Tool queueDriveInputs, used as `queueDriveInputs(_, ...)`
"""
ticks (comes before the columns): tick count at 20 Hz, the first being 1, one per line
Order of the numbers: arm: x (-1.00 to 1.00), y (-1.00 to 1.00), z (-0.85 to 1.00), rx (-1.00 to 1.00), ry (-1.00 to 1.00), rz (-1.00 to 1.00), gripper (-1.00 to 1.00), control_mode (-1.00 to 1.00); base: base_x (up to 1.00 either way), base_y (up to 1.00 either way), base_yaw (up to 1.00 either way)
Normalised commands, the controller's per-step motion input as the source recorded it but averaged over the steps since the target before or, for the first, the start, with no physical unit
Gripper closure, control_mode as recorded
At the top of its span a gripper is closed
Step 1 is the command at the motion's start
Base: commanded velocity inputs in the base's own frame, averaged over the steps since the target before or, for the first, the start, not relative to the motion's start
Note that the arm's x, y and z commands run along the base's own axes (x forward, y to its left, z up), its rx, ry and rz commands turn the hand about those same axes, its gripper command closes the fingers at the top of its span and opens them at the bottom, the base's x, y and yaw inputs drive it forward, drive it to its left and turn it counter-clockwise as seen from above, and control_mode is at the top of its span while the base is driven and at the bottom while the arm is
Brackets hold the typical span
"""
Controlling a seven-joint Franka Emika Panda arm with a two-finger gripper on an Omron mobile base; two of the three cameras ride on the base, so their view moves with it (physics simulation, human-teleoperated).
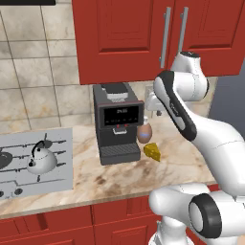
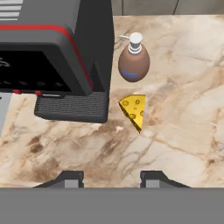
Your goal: Pick the pan from the cabinet and place it on the stove. Then turn on the stove burner for the pan.
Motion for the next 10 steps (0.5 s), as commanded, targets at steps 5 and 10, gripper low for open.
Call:
queueDriveInputs(5, -0.16, -0.06, -0.02, 0.01, -0.11, 0.00, -1.00, -1.00, 0.00, 0.00, 0.00)
queueDriveInputs(10, -0.30, -0.08, 0.11, 0.00, -0.43, 0.00, -1.00, -1.00, 0.00, 0.00, 0.00)
